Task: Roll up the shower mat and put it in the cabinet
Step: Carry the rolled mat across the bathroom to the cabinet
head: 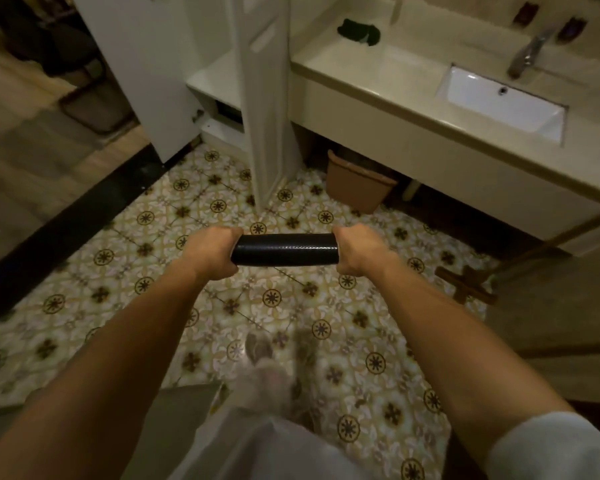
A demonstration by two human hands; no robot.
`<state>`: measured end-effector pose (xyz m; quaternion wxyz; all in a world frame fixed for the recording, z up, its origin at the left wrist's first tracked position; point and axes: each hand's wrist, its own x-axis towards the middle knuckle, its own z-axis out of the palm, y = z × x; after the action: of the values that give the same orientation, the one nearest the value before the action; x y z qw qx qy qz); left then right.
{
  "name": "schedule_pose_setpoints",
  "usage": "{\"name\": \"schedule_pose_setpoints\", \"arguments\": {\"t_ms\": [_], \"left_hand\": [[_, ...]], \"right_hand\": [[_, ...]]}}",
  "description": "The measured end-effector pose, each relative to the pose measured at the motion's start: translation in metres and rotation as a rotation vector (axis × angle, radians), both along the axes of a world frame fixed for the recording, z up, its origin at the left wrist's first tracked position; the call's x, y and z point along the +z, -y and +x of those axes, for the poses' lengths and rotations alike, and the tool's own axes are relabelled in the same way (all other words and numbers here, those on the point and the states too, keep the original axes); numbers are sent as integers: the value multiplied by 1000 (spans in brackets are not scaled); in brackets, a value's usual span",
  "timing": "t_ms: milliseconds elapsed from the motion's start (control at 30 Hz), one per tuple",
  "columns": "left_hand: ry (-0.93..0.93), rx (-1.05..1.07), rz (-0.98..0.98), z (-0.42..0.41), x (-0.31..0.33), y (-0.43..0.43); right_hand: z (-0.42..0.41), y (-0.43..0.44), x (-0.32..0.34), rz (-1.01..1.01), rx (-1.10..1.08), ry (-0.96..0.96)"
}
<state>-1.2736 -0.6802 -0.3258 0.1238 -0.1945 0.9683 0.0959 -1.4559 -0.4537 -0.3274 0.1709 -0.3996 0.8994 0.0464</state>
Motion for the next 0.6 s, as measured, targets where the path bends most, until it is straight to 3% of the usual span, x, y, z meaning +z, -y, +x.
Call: {"name": "schedule_pose_setpoints", "arguments": {"t_ms": [600], "left_hand": [[40,231,-5,-92,-10,290]], "right_hand": [[-133,332,1,13,219,54]]}}
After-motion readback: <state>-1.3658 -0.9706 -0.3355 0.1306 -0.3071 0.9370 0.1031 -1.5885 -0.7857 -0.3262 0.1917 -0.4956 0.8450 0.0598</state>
